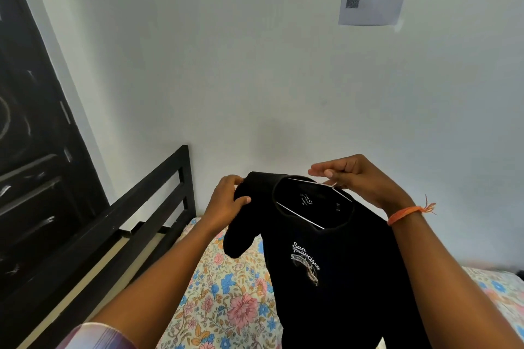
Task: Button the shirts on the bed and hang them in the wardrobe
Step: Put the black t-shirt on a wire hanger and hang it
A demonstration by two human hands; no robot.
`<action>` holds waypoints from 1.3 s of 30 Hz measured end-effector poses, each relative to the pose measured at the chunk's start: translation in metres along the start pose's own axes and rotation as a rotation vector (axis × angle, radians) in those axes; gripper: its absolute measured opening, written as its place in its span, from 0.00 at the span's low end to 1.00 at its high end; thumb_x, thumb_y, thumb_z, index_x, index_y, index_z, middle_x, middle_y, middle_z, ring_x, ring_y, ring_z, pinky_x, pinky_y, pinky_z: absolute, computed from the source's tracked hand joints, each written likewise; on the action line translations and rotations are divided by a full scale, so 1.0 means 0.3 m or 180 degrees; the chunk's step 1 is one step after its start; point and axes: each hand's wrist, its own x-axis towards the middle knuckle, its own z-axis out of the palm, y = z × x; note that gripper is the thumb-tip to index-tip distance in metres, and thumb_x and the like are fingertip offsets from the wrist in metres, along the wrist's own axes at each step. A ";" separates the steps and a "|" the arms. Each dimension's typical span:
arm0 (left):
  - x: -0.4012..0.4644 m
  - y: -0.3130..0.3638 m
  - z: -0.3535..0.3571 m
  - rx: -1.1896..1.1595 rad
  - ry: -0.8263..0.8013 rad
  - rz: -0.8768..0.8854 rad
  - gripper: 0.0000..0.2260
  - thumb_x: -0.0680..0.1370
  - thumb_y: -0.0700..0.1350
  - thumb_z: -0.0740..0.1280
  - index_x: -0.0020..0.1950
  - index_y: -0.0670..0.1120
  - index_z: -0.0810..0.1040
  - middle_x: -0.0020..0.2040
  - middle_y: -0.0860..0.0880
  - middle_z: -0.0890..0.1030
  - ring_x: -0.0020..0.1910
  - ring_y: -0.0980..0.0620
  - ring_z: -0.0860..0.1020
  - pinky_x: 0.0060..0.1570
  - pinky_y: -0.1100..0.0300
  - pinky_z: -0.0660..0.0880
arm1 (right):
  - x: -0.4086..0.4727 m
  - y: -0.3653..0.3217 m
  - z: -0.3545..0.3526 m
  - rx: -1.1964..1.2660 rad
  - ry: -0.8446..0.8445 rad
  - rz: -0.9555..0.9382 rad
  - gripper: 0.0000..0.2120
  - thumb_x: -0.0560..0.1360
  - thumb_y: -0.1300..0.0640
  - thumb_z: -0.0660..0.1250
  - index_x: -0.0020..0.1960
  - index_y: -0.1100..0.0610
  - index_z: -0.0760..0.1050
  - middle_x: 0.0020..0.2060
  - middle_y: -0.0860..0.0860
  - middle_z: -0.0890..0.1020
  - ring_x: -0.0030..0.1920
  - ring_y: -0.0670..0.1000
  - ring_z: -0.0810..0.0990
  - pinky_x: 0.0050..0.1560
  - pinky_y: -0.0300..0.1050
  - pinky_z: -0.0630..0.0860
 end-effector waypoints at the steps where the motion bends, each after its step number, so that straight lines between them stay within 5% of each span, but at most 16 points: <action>1: 0.003 0.003 -0.004 -0.0037 0.0060 0.0008 0.20 0.76 0.44 0.72 0.66 0.48 0.70 0.64 0.51 0.73 0.61 0.51 0.74 0.61 0.55 0.74 | -0.004 0.006 -0.006 0.0008 -0.0011 0.0028 0.12 0.80 0.59 0.66 0.62 0.54 0.81 0.56 0.48 0.85 0.53 0.52 0.84 0.56 0.47 0.78; 5: 0.013 0.034 -0.031 0.0097 -0.0378 0.0179 0.04 0.79 0.42 0.68 0.48 0.51 0.77 0.44 0.54 0.79 0.49 0.50 0.80 0.45 0.62 0.73 | -0.025 0.026 -0.031 -0.0001 0.0071 0.0085 0.12 0.80 0.60 0.66 0.61 0.56 0.81 0.56 0.48 0.85 0.54 0.54 0.84 0.59 0.50 0.79; 8: 0.053 0.057 -0.098 0.0027 -0.0552 0.0169 0.07 0.81 0.44 0.65 0.51 0.45 0.83 0.46 0.46 0.84 0.48 0.50 0.81 0.51 0.53 0.77 | -0.038 0.049 -0.049 -0.0150 0.0025 0.0148 0.13 0.79 0.66 0.65 0.60 0.57 0.82 0.55 0.49 0.85 0.59 0.52 0.82 0.60 0.49 0.79; 12: 0.084 0.121 -0.185 -0.0944 -0.0859 -0.0585 0.16 0.83 0.49 0.60 0.55 0.39 0.82 0.52 0.43 0.83 0.50 0.50 0.80 0.48 0.62 0.74 | -0.072 0.045 -0.046 -0.0121 -0.0243 0.0196 0.18 0.78 0.72 0.63 0.63 0.59 0.80 0.54 0.51 0.85 0.61 0.48 0.81 0.60 0.43 0.78; 14: 0.100 0.135 -0.187 -0.0685 -0.0976 -0.0744 0.18 0.83 0.50 0.60 0.53 0.38 0.82 0.50 0.44 0.83 0.48 0.51 0.79 0.44 0.63 0.72 | -0.073 0.033 -0.021 -0.0140 -0.0428 0.0231 0.19 0.77 0.73 0.63 0.63 0.59 0.79 0.54 0.52 0.85 0.61 0.48 0.81 0.60 0.41 0.77; 17: 0.120 0.155 -0.164 0.0261 -0.1226 -0.0529 0.18 0.82 0.50 0.61 0.37 0.40 0.74 0.36 0.46 0.76 0.37 0.51 0.74 0.42 0.58 0.69 | -0.056 0.034 0.034 -0.0640 -0.0679 0.0145 0.16 0.77 0.69 0.67 0.62 0.57 0.80 0.53 0.53 0.85 0.58 0.47 0.82 0.63 0.44 0.77; 21: 0.125 0.165 -0.128 0.0681 -0.1447 -0.0327 0.21 0.80 0.50 0.64 0.29 0.46 0.63 0.27 0.51 0.65 0.27 0.55 0.64 0.35 0.58 0.63 | -0.050 0.042 0.057 -0.0643 -0.0321 0.0033 0.13 0.77 0.63 0.70 0.60 0.56 0.82 0.52 0.50 0.86 0.57 0.46 0.83 0.64 0.49 0.76; 26: 0.114 0.127 -0.105 0.1199 -0.1364 -0.0065 0.22 0.80 0.56 0.63 0.31 0.46 0.66 0.30 0.48 0.67 0.31 0.51 0.67 0.38 0.55 0.63 | -0.055 0.046 0.061 -0.0520 -0.0224 0.0096 0.11 0.77 0.62 0.70 0.59 0.57 0.82 0.54 0.51 0.85 0.56 0.46 0.83 0.63 0.51 0.78; 28: 0.079 0.156 -0.071 0.1289 -0.1268 0.0135 0.18 0.78 0.62 0.60 0.40 0.50 0.77 0.39 0.50 0.79 0.41 0.50 0.77 0.47 0.52 0.71 | -0.054 0.040 0.060 -0.0412 -0.0262 0.0222 0.12 0.78 0.63 0.68 0.60 0.60 0.81 0.52 0.54 0.86 0.53 0.51 0.85 0.58 0.55 0.81; 31: 0.006 0.247 0.014 0.1120 -0.1715 0.0596 0.16 0.74 0.58 0.62 0.57 0.58 0.80 0.55 0.60 0.82 0.58 0.57 0.77 0.62 0.50 0.69 | -0.056 0.027 0.050 -0.0453 -0.0503 0.0302 0.14 0.79 0.67 0.66 0.63 0.62 0.79 0.54 0.55 0.85 0.52 0.53 0.86 0.56 0.57 0.81; 34: -0.042 0.329 0.119 0.0617 -0.2074 0.0843 0.11 0.76 0.46 0.69 0.58 0.51 0.83 0.52 0.55 0.84 0.51 0.60 0.80 0.55 0.60 0.74 | -0.080 0.025 0.018 -0.0579 -0.0702 0.0271 0.15 0.78 0.68 0.65 0.63 0.60 0.80 0.55 0.54 0.85 0.52 0.55 0.86 0.57 0.60 0.80; 39: -0.083 0.435 0.242 -0.0220 -0.1395 0.0807 0.06 0.75 0.41 0.72 0.50 0.47 0.86 0.45 0.54 0.86 0.46 0.60 0.82 0.49 0.66 0.75 | -0.171 0.034 -0.090 -0.0397 -0.0378 0.0284 0.18 0.79 0.69 0.62 0.66 0.56 0.78 0.61 0.50 0.82 0.56 0.51 0.84 0.58 0.60 0.80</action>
